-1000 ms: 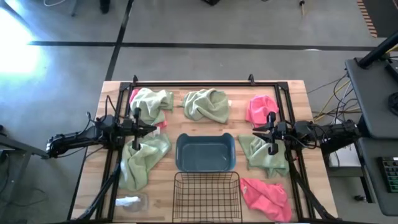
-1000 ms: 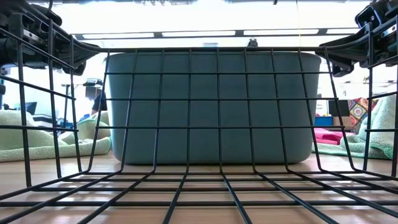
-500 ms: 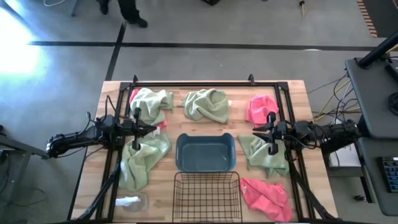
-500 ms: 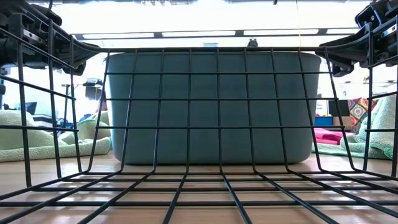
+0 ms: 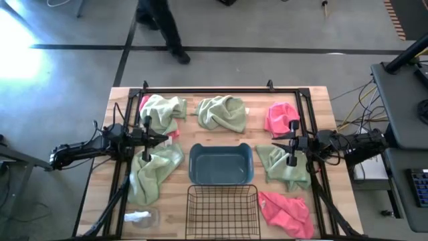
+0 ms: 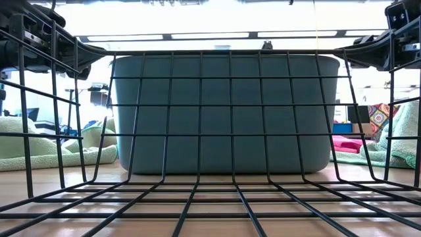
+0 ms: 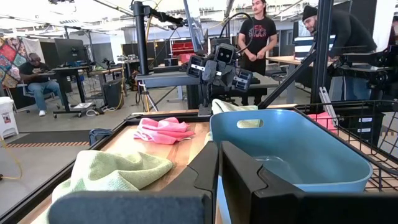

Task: Sort microfiber towel by color & place in baskets
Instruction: Put the top left green microfiber towel into the mesh storage bin

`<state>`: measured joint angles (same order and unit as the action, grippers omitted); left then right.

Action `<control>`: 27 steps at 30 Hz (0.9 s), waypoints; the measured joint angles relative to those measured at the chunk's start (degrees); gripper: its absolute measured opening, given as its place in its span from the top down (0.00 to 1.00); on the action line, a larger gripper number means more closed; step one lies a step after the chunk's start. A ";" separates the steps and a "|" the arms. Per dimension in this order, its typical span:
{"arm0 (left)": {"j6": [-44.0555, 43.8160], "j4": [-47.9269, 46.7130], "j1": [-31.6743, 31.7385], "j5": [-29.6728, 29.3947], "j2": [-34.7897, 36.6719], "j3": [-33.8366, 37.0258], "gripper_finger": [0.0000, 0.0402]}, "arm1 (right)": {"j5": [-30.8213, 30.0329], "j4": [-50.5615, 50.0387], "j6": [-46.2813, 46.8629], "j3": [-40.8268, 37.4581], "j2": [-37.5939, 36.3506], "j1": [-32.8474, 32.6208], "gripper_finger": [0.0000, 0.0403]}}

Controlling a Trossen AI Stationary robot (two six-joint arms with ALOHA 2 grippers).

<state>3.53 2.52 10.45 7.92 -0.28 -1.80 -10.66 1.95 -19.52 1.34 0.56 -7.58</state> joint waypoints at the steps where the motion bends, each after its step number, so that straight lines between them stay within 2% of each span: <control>1: -0.01 0.00 0.00 0.00 -0.01 0.01 1.00 | 0.00 0.01 0.34 0.00 0.00 0.00 0.83; 19: 0.00 0.02 0.01 0.00 0.01 0.00 1.00 | 0.13 0.32 13.76 0.00 0.00 -0.01 0.83; 27: -0.02 0.00 0.01 0.00 0.01 0.00 1.00 | -0.53 0.50 32.24 0.00 0.00 0.02 0.83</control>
<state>3.51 2.52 10.46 7.92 -0.27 -1.80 -11.18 2.44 12.73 1.34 0.56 -7.57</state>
